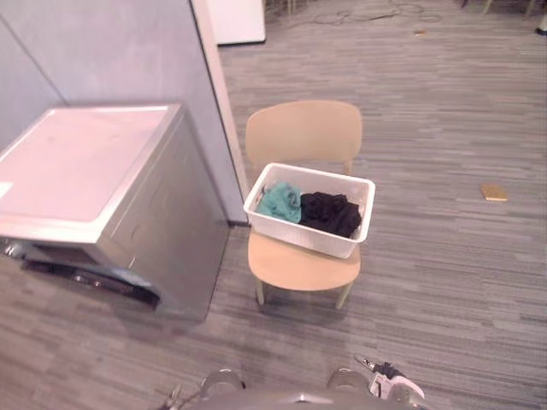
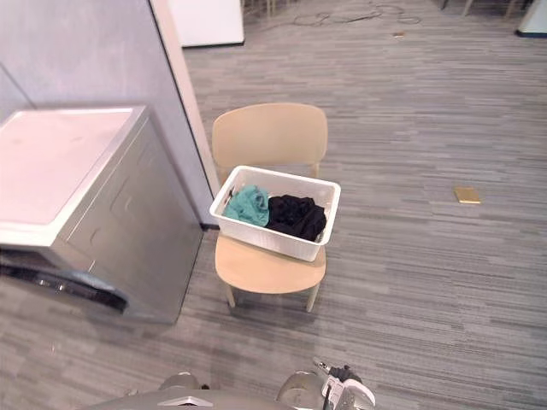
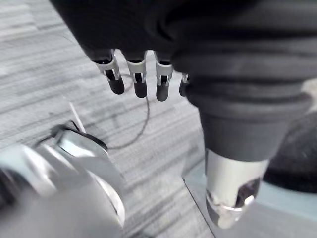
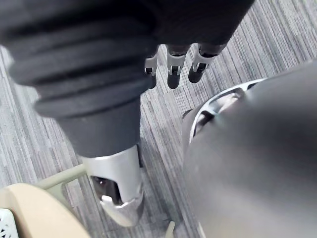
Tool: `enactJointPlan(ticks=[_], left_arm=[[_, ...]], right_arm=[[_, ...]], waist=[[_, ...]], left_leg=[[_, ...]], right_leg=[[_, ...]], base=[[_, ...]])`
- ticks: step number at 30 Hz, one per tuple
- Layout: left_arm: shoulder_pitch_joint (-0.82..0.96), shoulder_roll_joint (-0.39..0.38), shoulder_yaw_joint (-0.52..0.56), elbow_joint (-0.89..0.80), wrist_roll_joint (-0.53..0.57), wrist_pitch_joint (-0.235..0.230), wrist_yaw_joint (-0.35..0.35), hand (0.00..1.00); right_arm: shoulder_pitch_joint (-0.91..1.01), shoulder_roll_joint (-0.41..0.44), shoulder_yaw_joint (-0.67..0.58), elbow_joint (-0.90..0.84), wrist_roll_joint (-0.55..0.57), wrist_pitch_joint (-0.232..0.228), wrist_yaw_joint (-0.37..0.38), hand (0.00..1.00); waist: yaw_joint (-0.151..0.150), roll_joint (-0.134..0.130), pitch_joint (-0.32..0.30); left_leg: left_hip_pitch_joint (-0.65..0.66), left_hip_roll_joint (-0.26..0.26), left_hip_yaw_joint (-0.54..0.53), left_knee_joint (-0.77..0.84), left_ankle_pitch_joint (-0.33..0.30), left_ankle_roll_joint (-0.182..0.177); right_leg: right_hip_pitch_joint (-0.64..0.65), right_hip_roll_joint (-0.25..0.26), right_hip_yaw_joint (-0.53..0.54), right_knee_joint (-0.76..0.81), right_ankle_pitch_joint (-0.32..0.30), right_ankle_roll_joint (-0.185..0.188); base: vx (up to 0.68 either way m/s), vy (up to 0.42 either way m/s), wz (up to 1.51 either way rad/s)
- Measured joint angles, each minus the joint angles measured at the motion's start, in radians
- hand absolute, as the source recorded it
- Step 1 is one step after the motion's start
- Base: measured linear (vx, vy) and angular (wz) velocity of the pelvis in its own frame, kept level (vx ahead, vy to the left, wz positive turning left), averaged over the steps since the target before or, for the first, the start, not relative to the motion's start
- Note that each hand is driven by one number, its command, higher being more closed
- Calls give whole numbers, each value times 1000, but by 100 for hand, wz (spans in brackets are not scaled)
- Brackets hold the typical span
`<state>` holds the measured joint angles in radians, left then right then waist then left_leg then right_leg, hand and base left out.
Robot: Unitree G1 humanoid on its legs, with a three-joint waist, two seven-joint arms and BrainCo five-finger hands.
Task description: Pick up the laundry basket with both hands and put the clothes into the washing machine.
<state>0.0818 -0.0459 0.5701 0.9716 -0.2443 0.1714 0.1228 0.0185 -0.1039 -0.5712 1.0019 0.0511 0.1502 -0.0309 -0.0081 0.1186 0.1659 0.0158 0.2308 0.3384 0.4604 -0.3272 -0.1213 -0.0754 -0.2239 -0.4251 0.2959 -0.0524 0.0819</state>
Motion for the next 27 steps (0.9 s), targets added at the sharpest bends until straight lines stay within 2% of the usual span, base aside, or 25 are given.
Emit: enactJointPlan(ticks=[1, 2, 3, 5, 8, 11, 13, 14, 15, 16, 17, 18, 19, 20, 21, 23, 24, 25, 26, 27], left_arm=[[-29, 4, -70, -28, -10, -11, -3, 0], [-42, 18, -138, -61, -18, -27, -6, 0], [-42, 26, -171, -70, -20, -35, -6, 0], [-40, 40, -264, -65, -28, -43, -9, 0], [-18, 51, -287, -21, -26, -53, -21, 0], [-6, 66, -253, 30, -4, -50, -19, 0], [14, 68, -209, 31, 37, -46, -19, 0], [33, 67, -173, 35, 71, -37, -20, 0], [53, 65, -127, 58, 104, -23, -20, 0], [73, 67, -83, 71, 141, -5, -20, 0], [79, 68, -60, 70, 151, 2, -21, 0], [96, 75, -18, 70, 174, 15, -21, 0], [101, 77, -6, 70, 182, 24, -21, 0], [112, 77, 2, 59, 191, 28, -19, 0], [112, 77, 2, 58, 191, 28, -19, 0], [104, 73, -3, 58, 193, 25, -16, 0], [99, 71, -4, 59, 192, 25, -13, 0], [87, 73, -18, 60, 188, 24, -6, 0], [74, 77, -44, 60, 185, 22, 3, 0], [66, 75, -56, 62, 178, 21, 6, 0]], right_arm=[[4, -16, -9, 27, -1, 6, 0, 0], [8, -9, -24, 49, 1, 10, 0, 0], [13, -2, -22, 51, 0, 10, 0, 0], [19, 0, -13, 56, -4, 12, 0, 0], [29, 1, -4, 30, -17, 11, -1, 0], [40, 10, 29, -10, -18, 11, -1, 0], [49, 29, 82, -46, -18, 10, 0, 0], [49, 37, 96, -53, -18, 8, 0, 0], [52, 44, 119, -85, -18, 6, 8, 0], [62, 56, 142, -95, -17, 2, 9, 0], [69, 61, 152, -99, -17, 2, 9, 0], [85, 77, 188, -107, -16, 1, 10, 0], [92, 77, 199, -112, -17, 1, 9, 0], [108, 79, 225, -120, -17, -1, 10, 0], [112, 79, 230, -120, -17, -2, 10, 0], [128, 77, 241, -118, -17, -2, 24, 0], [125, 76, 245, -116, -17, -2, 30, 0], [111, 76, 248, -107, -18, -3, 36, 0], [91, 78, 249, -82, -19, -3, 44, 0], [81, 76, 246, -78, -18, -2, 46, 0]], waist=[[-9, -8, 4], [-6, -45, 13], [-5, -61, 13], [-2, -96, 11], [4, -112, 20], [14, -127, 28], [26, -134, 29], [23, -133, 28], [23, -120, 21], [19, -127, 14], [18, -139, 8], [30, -170, 2], [35, -180, -4], [43, -191, -17], [44, -191, -22], [47, -185, -63], [49, -188, -73], [54, -191, -81], [57, -189, -83], [56, -180, -81]], left_leg=[[13, -20, -29, -85, -6, -10], [24, -69, -44, -140, 42, -14], [22, -90, -54, -164, 62, -11], [31, -159, -103, -252, 107, 46], [65, -233, -131, -343, 161, 81], [112, -274, -150, -402, 184, 91], [163, -284, -151, -452, 194, 106], [168, -273, -152, -445, 197, 110], [166, -252, -157, -434, 197, 112], [150, -224, -176, -418, 198, 111], [138, -213, -182, -409, 198, 110], [125, -203, -206, -409, 206, 98], [121, -200, -215, -410, 209, 94], [115, -193, -236, -421, 232, 102], [114, -192, -240, -427, 237, 102], [94, -179, -267, -475, 283, 85], [90, -177, -269, -484, 292, 83], [80, -175, -275, -496, 310, 71], [75, -177, -277, -517, 333, 70], [79, -174, -283, -529, 346, 73]], right_leg=[[1, -12, -30, 1, 10, 6], [3, -44, -35, -2, 23, 11], [1, -54, -38, -7, 32, 13], [3, -98, -54, -33, 69, 24], [8, -156, -57, -24, 78, 28], [27, -200, -58, 6, 77, 26], [39, -211, -38, 46, 85, -9], [27, -194, 16, 77, 98, -22], [-14, -157, 125, 178, 84, -11], [-50, -98, 203, 311, 46, 0], [-62, -71, 226, 352, 33, 0], [-77, -32, 297, 383, 23, 5], [-80, -16, 327, 388, 17, 13], [-77, 13, 380, 384, -9, 14], [-73, 19, 388, 376, -17, 13], [-7, 41, 382, 220, -86, -2], [11, 47, 379, 170, -99, -3], [41, 55, 380, 75, -116, 6], [57, 57, 382, 3, -132, 36], [58, 61, 379, -13, -126, 42]], base=[[-151, 114, 77], [-168, 105, 64], [-193, 91, 40], [-189, 107, 33], [-127, 113, 33], [-66, 85, 24], [-50, 65, 10], [-41, 42, 8], [-18, -15, 30], [7, -71, 43], [30, -158, 59], [25, -136, 48], [39, -159, 53], [33, -114, 33], [44, -165, 45], [31, -174, 30], [16, -150, 0], [-21, -148, -13], [-20, -136, -10], [-68, -106, 9]])
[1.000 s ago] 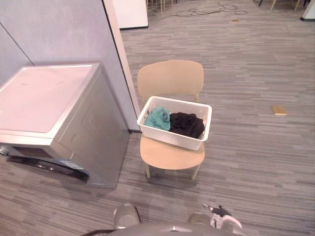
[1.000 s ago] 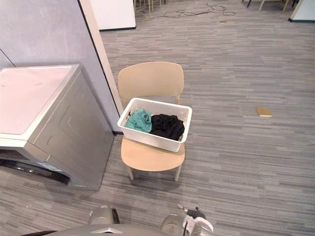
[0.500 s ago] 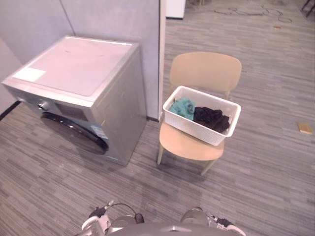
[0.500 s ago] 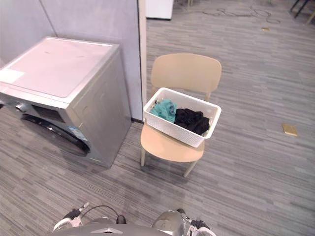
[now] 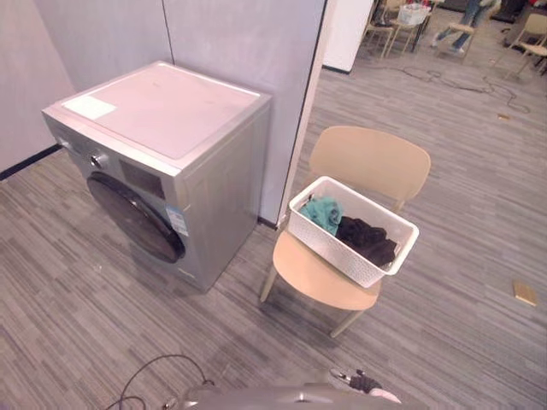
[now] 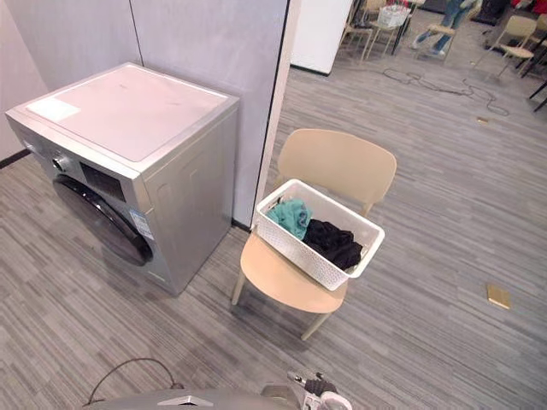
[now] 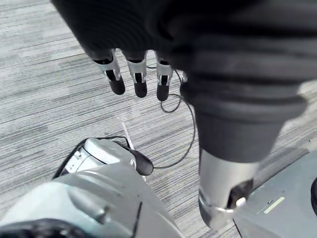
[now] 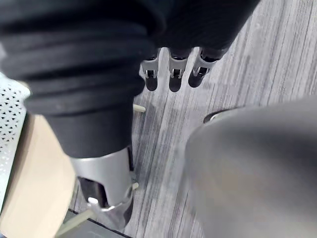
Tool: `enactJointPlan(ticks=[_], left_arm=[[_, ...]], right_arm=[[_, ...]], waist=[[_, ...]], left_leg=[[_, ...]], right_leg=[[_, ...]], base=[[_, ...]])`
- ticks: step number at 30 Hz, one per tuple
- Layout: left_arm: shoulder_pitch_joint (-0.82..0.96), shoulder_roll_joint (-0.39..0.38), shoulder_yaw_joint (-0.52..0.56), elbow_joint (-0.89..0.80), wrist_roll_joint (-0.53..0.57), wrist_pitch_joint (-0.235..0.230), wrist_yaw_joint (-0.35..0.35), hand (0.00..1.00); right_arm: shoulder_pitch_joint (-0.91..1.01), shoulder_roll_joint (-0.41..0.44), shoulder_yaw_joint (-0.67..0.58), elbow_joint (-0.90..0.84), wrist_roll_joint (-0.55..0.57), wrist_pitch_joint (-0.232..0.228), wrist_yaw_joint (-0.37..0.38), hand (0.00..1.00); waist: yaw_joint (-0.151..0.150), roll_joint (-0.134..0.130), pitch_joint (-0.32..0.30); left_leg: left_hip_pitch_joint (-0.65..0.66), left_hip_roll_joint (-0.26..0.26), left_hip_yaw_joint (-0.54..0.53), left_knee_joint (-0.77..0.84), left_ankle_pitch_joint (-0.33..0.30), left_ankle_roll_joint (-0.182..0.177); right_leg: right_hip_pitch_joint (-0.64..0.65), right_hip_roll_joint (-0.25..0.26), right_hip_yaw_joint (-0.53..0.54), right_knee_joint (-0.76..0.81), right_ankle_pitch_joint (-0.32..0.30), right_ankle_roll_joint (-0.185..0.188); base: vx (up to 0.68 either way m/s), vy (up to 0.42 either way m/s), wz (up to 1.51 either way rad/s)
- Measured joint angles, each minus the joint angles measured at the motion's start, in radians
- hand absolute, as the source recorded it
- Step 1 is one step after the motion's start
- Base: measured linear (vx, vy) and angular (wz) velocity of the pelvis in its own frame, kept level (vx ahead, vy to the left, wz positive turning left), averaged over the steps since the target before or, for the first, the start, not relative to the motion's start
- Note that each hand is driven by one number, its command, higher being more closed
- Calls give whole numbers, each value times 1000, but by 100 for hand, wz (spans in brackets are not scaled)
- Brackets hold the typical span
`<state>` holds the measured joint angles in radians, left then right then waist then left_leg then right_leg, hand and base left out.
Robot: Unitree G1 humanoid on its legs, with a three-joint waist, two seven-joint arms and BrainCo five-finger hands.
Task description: Pick up the laundry basket with both hands and put the clothes into the washing machine.
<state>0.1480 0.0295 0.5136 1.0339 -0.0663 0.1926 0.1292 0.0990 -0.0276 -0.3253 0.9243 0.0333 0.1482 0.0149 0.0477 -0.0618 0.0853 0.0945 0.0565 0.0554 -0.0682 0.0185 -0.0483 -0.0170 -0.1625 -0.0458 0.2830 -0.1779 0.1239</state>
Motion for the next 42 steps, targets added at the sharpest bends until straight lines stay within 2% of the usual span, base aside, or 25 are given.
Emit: enactJointPlan(ticks=[2, 7, 8, 10, 11, 13, 16, 17, 18, 19, 21, 23, 24, 25, 26, 27, 28, 30, 32, 36, 38, 39, 40, 41, 42], left_arm=[[-10, -1, -43, -1, -21, -9, 4, 0], [-24, -6, -63, -59, -69, -42, 10, 0], [-17, -17, -45, -63, -77, -40, 10, 0], [2, -29, 13, -62, -96, -37, 11, 0], [13, -24, 49, -62, -98, -37, 17, 0], [13, -19, 68, -64, -98, -33, 22, 0], [24, -25, 82, -50, -108, -25, 43, 0], [24, -27, 82, -39, -140, -25, 55, 0], [21, -19, 81, -33, -161, -27, 61, 0], [19, -2, 64, -31, -189, -36, 62, 0], [0, 10, 24, -31, -195, -47, 61, 0], [-6, 17, -52, -29, -185, -47, 58, 0], [-6, 21, -74, -29, -180, -47, 57, 0], [-5, 27, -120, -28, -164, -47, 52, 0], [-9, 38, -163, -28, -152, -49, 49, 0], [-11, 47, -174, -26, -145, -50, 48, 0], [-12, 57, -186, -23, -144, -50, 49, 0], [-17, 57, -204, -20, -125, -47, 52, 0], [-19, 44, -203, -17, -113, -41, 51, 0], [-57, 26, -177, -7, -55, -36, 43, 0], [-58, 18, -138, -2, -27, -31, 40, 0], [-63, 12, -119, -2, -27, -28, 41, 0], [-76, -5, -95, -1, -27, -25, 42, 0], [-78, -30, -90, -9, -27, -17, 42, 0], [-76, -36, -91, -18, -27, -17, 42, 0]], right_arm=[[-13, -3, 1, 6, -1, 1, 0, 0], [-48, -17, -5, 38, -1, -12, -2, 0], [-50, -19, -13, 36, -2, -10, -3, 0], [-50, -2, -33, 34, 2, -5, -5, 0], [-49, 20, -54, 27, 12, 3, -11, 0], [-37, 23, -75, 33, 22, 6, -15, 0], [-32, 2, -121, 35, 20, 6, -19, 0], [-12, -10, -147, 46, 20, 7, -26, 0], [-8, -9, -161, 66, 22, 6, -32, 0], [-7, 21, -201, 106, 49, 9, -45, 0], [-12, 16, -209, 135, 54, 11, -45, 0], [-35, -6, -204, 144, 53, 7, -47, 0], [-36, -9, -197, 138, 54, 6, -47, 0], [-44, -17, -169, 110, 54, 6, -47, 0], [-45, -24, -142, 91, 53, 4, -47, 0], [-49, -24, -127, 78, 51, 4, -47, 0], [-56, -27, -97, 69, 49, 1, -48, 0], [-65, -22, -19, 21, 48, -13, -49, 0], [-65, 2, 21, -33, 64, -25, -47, 0], [-76, 11, 49, -88, 77, -35, -45, 0], [-54, 14, 58, -129, 87, -34, -46, 0], [-49, 15, 59, -136, 90, -36, -46, 0], [-35, 12, 60, -149, 95, -35, -46, 0], [-20, 0, 60, -171, 97, -36, -48, 0], [-20, -3, 60, -171, 97, -35, -49, 0]], waist=[[-6, 15, 8], [-10, 27, 60], [-2, 37, 71], [11, 32, 86], [8, -14, 83], [5, -30, 83], [-8, -2, 83], [-16, 29, 68], [-21, 24, 77], [-28, -32, 67], [-25, -30, 57], [-17, 14, 66], [-17, 19, 63], [-19, 26, 64], [-29, 31, 67], [-35, 31, 68], [-42, 34, 70], [-46, 48, 85], [-48, 51, 91], [-56, 57, 122], [-61, 59, 124], [-61, 50, 124], [-61, 63, 130], [-59, 100, 113], [-59, 102, 113]], left_leg=[[0, 3, -21, -10, 24, 13], [-216, 9, -83, 368, -94, -62], [-242, 36, -70, 411, -148, -11], [-259, 59, -15, 432, -174, -17], [-268, 91, 98, 432, -183, -18], [-352, 160, 134, 624, -206, 52], [-388, 291, 88, 703, -230, 15], [-369, 318, 71, 631, -230, -4], [-365, 300, 94, 635, -239, -129], [-362, 214, 128, 626, -258, -115], [-392, 159, 130, 643, -281, -96], [-391, 109, 108, 675, -297, -50], [-384, 92, 108, 669, -295, -36], [-357, 60, 114, 636, -290, -6], [-320, 43, 132, 583, -271, 25], [-301, 35, 136, 556, -259, 39], [-266, 27, 138, 513, -244, 54], [-156, 20, 160, 408, -224, 64], [-105, 19, 190, 358, -226, 69], [-21, 19, 249, 294, -228, 61], [-15, 23, 248, 287, -262, 10], [-4, 24, 238, 292, -279, -5], [16, 36, 214, 295, -295, -24], [23, 79, 216, 298, -294, -39], [30, 96, 216, 312, -291, -43]], right_leg=[[17, 3, -22, -9, 3, -2], [50, -14, -135, 1, -1, -10], [52, -13, -163, 11, 0, -10], [52, -23, -161, 17, 3, -9], [41, -53, -166, 14, 12, 2], [9, -89, -178, 24, 20, 12], [7, -130, -190, 22, 19, 41], [21, -154, -192, 24, 4, 96], [36, -186, -188, 23, -4, 130], [60, -242, -154, -7, -4, 137], [72, -251, -158, -30, 101, 104], [59, -275, -122, -5, 265, 77], [48, -288, -118, 17, 303, 60], [7, -310, -98, 77, 378, -34], [-57, -323, -81, 200, 391, -124], [-92, -312, -71, 286, 345, -132], [-133, -275, -54, 398, 253, -103], [-207, -107, -49, 575, 67, -83], [-267, 13, -67, 608, -6, -66], [-298, 91, -174, 378, -45, -82], [-289, 111, -64, 154, 41, -104], [-280, 102, -75, 153, 79, -120], [-259, 113, -96, 157, 83, -152], [-240, 138, -138, 149, 45, -158], [-229, 148, -147, 148, 32, -165]], base=[[-79, -38, 34], [-111, 22, 69], [-141, 113, 42], [-110, 130, 17], [-46, 117, 23], [-56, 171, 24], [14, 417, 36], [108, 550, 64], [183, 529, 94], [258, 405, 100], [284, 338, 68], [216, 500, 15], [212, 518, 18], [248, 431, 19], [177, 256, 21], [158, 199, 13], [125, 163, 0], [183, 160, -20], [112, -6, -26], [168, -98, -10], [208, -179, 22], [302, -265, 32], [338, -266, 43], [348, -252, 44], [357, -232, 48]])
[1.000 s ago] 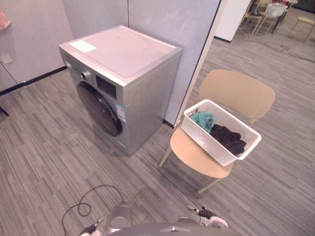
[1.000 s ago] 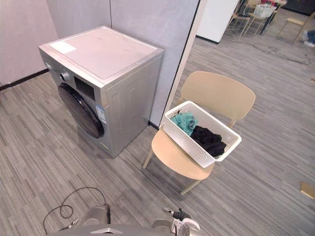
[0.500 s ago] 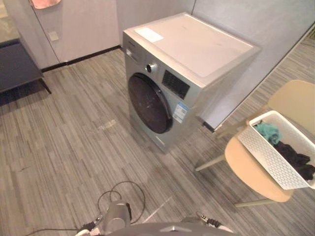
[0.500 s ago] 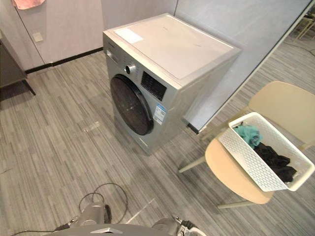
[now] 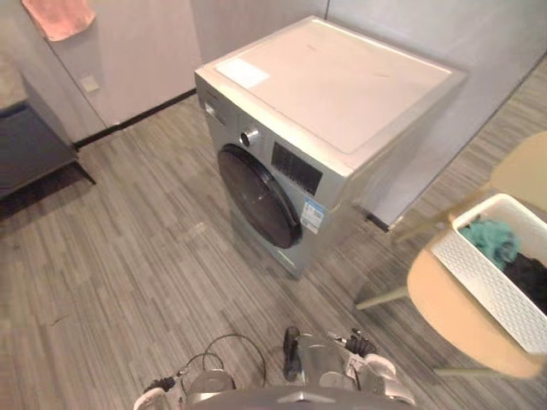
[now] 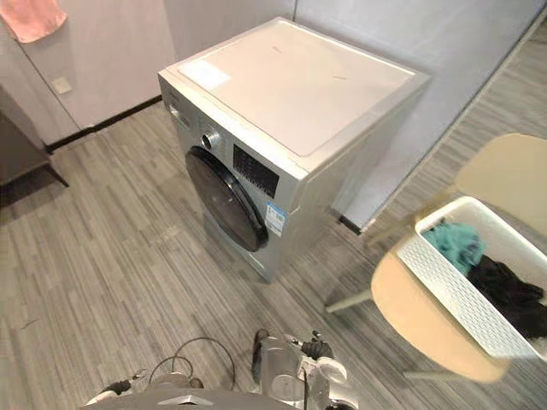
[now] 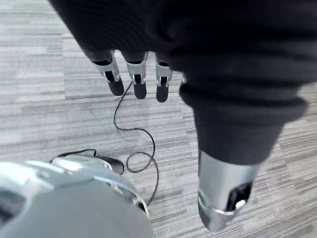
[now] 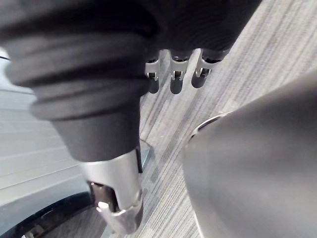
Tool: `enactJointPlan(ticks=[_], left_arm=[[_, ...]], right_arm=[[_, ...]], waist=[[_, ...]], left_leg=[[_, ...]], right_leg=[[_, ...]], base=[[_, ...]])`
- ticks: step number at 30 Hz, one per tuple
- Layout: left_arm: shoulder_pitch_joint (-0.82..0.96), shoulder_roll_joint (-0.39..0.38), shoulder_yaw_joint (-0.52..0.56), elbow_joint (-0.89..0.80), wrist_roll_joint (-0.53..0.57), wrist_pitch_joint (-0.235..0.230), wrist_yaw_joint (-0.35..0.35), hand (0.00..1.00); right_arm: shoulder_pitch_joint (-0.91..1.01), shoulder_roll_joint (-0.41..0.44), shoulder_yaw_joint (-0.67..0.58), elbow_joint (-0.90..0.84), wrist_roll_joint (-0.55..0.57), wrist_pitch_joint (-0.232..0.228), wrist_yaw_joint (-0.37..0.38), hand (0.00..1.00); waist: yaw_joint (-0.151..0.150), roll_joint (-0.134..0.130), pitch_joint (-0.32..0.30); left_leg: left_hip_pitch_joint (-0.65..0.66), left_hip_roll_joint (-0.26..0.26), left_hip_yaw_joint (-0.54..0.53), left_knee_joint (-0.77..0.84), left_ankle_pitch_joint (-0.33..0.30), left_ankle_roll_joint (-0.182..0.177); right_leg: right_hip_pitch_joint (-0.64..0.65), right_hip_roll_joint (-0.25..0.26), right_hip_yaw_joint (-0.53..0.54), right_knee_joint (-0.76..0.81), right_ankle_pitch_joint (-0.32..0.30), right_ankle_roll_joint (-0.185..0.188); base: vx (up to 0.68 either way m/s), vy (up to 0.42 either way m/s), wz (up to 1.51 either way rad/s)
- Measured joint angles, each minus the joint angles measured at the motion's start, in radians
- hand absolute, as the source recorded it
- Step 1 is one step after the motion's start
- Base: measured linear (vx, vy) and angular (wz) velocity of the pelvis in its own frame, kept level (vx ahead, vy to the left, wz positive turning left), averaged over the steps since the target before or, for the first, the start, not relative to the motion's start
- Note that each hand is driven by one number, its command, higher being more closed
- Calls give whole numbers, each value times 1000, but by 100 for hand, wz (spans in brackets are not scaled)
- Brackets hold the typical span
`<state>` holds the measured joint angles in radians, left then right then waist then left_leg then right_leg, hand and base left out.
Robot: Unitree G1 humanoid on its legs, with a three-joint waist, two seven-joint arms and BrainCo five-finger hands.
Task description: Pick up the laundry basket with both hands and put the clothes into the washing machine.
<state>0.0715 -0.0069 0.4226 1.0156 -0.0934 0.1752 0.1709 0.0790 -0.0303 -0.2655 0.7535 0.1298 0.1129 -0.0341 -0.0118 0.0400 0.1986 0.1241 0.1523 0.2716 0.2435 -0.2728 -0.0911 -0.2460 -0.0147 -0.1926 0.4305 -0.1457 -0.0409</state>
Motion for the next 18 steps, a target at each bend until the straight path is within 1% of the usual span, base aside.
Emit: enactJointPlan(ticks=[1, 2, 4, 5, 6, 7, 9, 10, 11, 12, 13, 14, 15, 16, 17, 18], left_arm=[[3, -11, -2, -17, 0, 0, 0, 0], [5, -15, -2, -25, 0, 1, -1, 0], [13, -14, -5, -54, 1, 0, -3, 0], [16, -14, -23, -70, 1, -3, -4, 0], [17, -10, -42, -83, 1, -3, -4, 0], [21, -9, -56, -92, 1, -5, -4, 0], [22, -2, -63, -99, -1, -11, -3, 0], [23, -2, -61, -102, -3, -11, -3, 0], [22, -7, -53, -103, -11, -13, -1, 0], [22, -13, -47, -102, -15, -13, 2, 0], [23, -13, -41, -100, -23, -14, 13, 0], [25, -21, -39, -87, -23, -14, 26, 0], [24, -24, -39, -76, -22, -14, 29, 0], [24, -25, -40, -50, -22, -13, 33, 0], [28, 5, -50, -39, -11, -10, 34, 0], [32, 18, -60, -34, -1, -9, 35, 0]], right_arm=[[1, -4, 0, -1, 0, 1, -2, 0], [2, -5, 4, -4, 0, 1, -4, 0], [6, 3, 12, -20, 0, 2, -10, 0], [6, 6, 16, -27, -1, 3, -11, 0], [4, 6, 21, -30, -1, 5, -12, 0], [4, 6, 26, -30, -1, 8, -12, 0], [-8, 14, 29, -30, -2, 23, -13, 0], [-14, 17, 32, -32, -2, 25, -15, 0], [-24, 18, 47, -39, -2, 28, -22, 0], [-27, 20, 52, -48, -3, 28, -24, 0], [-28, 23, 62, -83, -3, 32, -35, 0], [-30, 21, 70, -119, -11, 35, -40, 0], [-30, 19, 70, -136, -13, 37, -41, 0], [-26, 14, 70, -186, -17, 40, -43, 0], [-19, 28, 76, -233, -15, 41, -45, 0], [-15, 33, 81, -255, -14, 39, -45, 0]], waist=[[0, 24, -9], [3, 24, -10], [4, 28, -9], [7, 21, -6], [14, 20, -7], [15, 21, -10], [12, 20, -12], [15, 18, -13], [25, 13, -15], [29, 12, -17], [35, 14, -18], [33, 18, -21], [28, 24, -26], [15, 35, -39], [7, -2, -67], [2, -20, -82]], left_leg=[[-5, 40, -3, 72, 5, -10], [-26, 69, -14, 175, 5, -24], [-121, 109, -84, 501, 18, -44], [-191, 119, -109, 676, 22, -51], [-228, 121, -108, 746, 20, -48], [-253, 122, -101, 753, 12, -34], [-289, 141, -72, 634, -10, 3], [-290, 145, -73, 524, -16, 14], [-275, 144, -84, 354, -10, 13], [-257, 140, -94, 270, 6, 4], [-230, 130, -116, 141, 64, -16], [-203, 129, -103, 78, 145, -35], [-190, 125, -98, 58, 188, -36], [-172, 111, -97, 25, 233, -73], [-153, 58, -73, -12, 237, -63], [-143, 34, -63, -42, 242, -55]], right_leg=[[35, 28, -13, -15, -16, -10], [65, 49, -21, -30, -29, -14], [128, 74, -37, -50, -50, -27], [166, 83, -43, -65, -55, -25], [192, 83, -42, -77, -53, -29], [216, 81, -42, -97, -50, -31], [252, 70, -29, -125, -48, -26], [259, 64, -12, -133, -45, -19], [257, 49, 19, -128, -48, -2], [255, 43, 35, -121, -50, 10], [246, 28, 69, -95, -65, 35], [240, 10, 100, -65, -86, 64], [242, 4, 109, -55, -95, 79], [243, -8, 130, -38, -113, 106], [240, -58, 156, -40, -121, 125], [239, -78, 163, -55, -117, 134]], base=[[378, -226, 25], [429, -239, 21], [296, -148, 14], [232, -88, 5], [228, -64, -5], [226, -16, -17], [233, 42, -20], [242, 113, -43], [194, 130, -53], [184, 196, -72], [155, 266, -77], [147, 299, -72], [131, 370, -52], [120, 404, -27], [118, 389, -18], [122, 340, -12]])
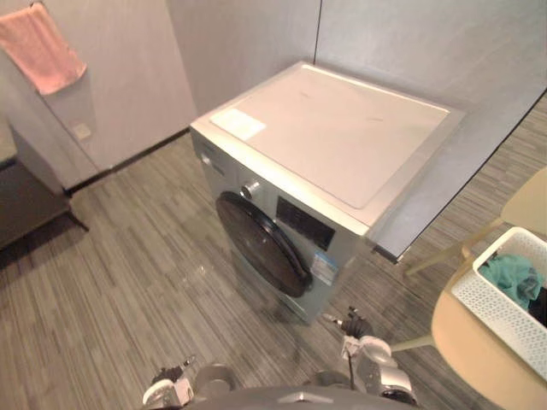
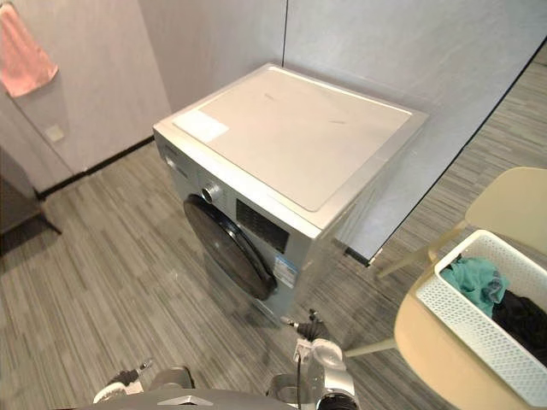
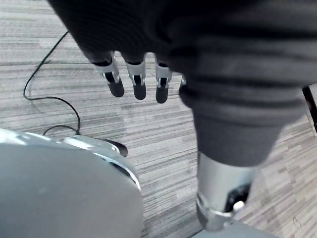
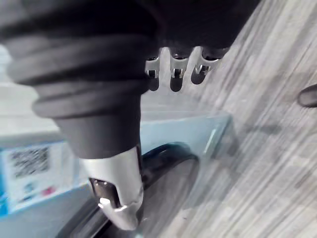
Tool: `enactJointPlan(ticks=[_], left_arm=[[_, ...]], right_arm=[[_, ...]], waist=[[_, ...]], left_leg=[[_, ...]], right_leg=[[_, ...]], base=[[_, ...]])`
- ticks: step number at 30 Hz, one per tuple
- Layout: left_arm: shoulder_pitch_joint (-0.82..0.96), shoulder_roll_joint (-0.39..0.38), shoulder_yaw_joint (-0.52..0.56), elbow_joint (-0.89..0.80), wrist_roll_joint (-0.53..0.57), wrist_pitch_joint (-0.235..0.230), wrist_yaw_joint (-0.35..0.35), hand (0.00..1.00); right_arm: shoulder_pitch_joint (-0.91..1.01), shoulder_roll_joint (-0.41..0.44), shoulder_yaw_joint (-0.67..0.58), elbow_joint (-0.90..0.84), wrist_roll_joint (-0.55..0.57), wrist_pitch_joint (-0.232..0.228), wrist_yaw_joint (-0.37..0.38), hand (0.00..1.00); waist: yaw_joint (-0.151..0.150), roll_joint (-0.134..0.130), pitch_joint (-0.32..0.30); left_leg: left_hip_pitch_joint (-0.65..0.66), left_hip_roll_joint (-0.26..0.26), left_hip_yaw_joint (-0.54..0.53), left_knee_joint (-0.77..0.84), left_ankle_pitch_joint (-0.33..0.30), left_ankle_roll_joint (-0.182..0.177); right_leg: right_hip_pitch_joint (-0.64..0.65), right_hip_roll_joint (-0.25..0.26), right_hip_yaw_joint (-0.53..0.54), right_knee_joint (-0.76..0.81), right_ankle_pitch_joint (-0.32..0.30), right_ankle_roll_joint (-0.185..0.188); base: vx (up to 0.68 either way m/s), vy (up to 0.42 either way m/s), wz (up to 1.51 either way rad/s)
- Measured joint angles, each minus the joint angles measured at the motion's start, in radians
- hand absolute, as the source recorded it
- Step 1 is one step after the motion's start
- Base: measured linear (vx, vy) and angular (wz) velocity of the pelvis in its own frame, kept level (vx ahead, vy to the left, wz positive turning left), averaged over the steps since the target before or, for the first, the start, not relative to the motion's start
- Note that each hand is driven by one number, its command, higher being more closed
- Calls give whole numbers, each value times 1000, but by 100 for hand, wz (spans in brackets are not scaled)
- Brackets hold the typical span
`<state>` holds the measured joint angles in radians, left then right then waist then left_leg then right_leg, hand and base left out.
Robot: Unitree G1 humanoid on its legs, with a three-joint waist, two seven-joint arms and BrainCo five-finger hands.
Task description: Pick up the laundry basket with both hands and put the clothes into the washing machine.
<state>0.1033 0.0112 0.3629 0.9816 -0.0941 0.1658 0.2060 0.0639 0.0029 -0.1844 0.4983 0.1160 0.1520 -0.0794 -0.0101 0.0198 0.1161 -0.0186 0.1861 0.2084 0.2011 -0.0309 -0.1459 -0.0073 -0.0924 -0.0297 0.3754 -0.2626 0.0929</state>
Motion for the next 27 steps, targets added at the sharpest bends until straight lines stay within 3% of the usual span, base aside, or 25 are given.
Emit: enactJointPlan(ticks=[2, 5, 9, 14, 21, 27], left_arm=[[2, 39, -20, 20, 22, 7, 4, 0], [2, 68, -45, 43, 41, 25, 1, 0], [6, 72, -53, 80, 67, 41, -4, 0], [8, 77, -80, 101, 133, 59, -26, 0], [9, 86, -122, 99, 177, 67, -14, 0], [4, 87, -153, 86, 177, 66, 5, 0]], right_arm=[[2, 12, 27, -86, 2, -1, -2, 0], [4, 8, 58, -138, -8, -2, 4, 0], [8, -25, 153, -201, -42, -6, 38, 0], [4, -71, 228, -210, -45, -18, 84, 0], [-28, -115, 255, -250, -50, -22, 60, 0], [-241, -187, 242, -154, -81, -21, 34, 0]], waist=[[4, -46, -38], [3, -64, -49], [2, -60, -45], [3, -47, -41], [5, -52, -27], [20, -48, 12]], left_leg=[[21, -67, 37, -88, 33, 37], [22, -110, 56, -120, 43, 60], [36, -137, 70, -155, 58, 88], [59, -141, 67, -261, 125, 81], [40, -141, 19, -285, 137, 74], [24, -145, -1, -285, 155, 84]], right_leg=[[-4, -50, 27, -89, 50, 36], [14, -79, 51, -177, 113, 39], [24, -93, 74, -232, 149, 40], [4, -86, 71, -250, 150, 45], [4, -79, 47, -264, 164, 43], [8, -80, 38, -288, 188, 63]], base=[[144, 311, -18], [79, 215, -11], [-10, 119, -14], [-110, -27, 0], [-65, -16, 11], [-1, 2, 6]])
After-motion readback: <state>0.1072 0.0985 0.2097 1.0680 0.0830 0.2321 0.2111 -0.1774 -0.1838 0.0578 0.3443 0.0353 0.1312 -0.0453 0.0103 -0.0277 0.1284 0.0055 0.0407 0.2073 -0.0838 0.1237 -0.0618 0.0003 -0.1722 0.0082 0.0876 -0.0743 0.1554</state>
